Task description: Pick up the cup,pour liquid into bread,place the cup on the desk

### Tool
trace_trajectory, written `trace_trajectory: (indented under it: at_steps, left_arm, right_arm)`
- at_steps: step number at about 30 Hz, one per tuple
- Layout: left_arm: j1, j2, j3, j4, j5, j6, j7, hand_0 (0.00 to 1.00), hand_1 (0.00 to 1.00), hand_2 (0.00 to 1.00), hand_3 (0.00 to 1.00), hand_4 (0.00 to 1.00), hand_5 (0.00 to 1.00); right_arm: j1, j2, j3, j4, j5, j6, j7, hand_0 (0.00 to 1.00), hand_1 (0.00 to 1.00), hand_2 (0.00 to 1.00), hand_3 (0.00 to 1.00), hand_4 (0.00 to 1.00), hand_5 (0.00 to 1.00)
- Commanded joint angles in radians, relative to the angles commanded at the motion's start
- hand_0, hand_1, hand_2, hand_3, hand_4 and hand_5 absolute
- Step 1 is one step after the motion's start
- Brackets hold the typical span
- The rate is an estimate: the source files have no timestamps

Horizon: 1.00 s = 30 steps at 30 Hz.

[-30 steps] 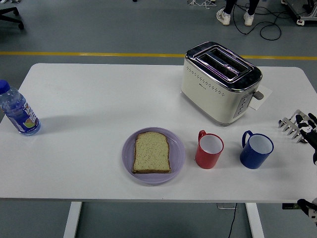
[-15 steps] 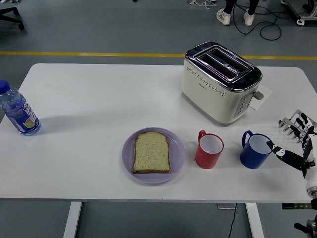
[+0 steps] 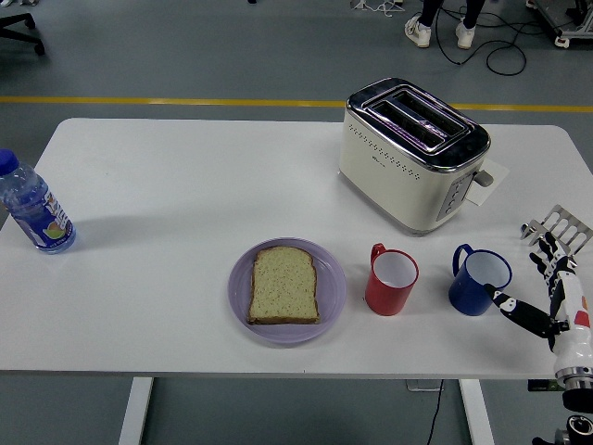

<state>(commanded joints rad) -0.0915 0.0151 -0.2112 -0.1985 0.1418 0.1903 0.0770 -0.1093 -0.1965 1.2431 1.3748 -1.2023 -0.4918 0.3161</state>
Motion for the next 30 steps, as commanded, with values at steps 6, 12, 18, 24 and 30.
trace_trajectory:
  at_steps: [6,12,18,24,30]
  left_arm:
    - [-0.003,0.001,-0.007,-0.001,0.001,0.0,0.0,0.633,0.64,0.651,0.503,0.24,0.862]
    - [-0.006,0.002,-0.014,-0.001,0.0,0.0,0.0,0.633,0.641,0.651,0.503,0.24,0.862]
    - [-0.008,0.001,-0.015,-0.001,-0.001,0.0,0.0,0.633,0.641,0.651,0.503,0.24,0.862]
    - [-0.01,0.002,-0.018,-0.001,0.001,0.0,0.0,0.633,0.641,0.651,0.503,0.24,0.862]
    - [-0.009,0.002,-0.016,-0.001,0.0,0.0,0.0,0.633,0.641,0.651,0.503,0.24,0.862]
  right_arm:
    - [0.015,0.006,-0.032,-0.012,0.017,-0.006,0.01,0.994,0.901,0.992,0.998,0.97,0.002]
    - [0.045,0.025,-0.058,-0.053,0.025,-0.023,0.016,0.995,0.899,0.993,0.998,0.97,0.002]
    - [0.078,0.049,-0.072,-0.107,0.031,-0.051,0.025,0.998,0.901,0.994,0.998,0.971,0.002]
    - [0.1,0.061,-0.099,-0.144,0.069,-0.064,0.045,0.998,0.899,0.995,0.998,0.97,0.002]
    - [0.125,0.07,-0.126,-0.181,0.107,-0.082,0.061,0.998,0.893,0.991,0.998,0.975,0.008]
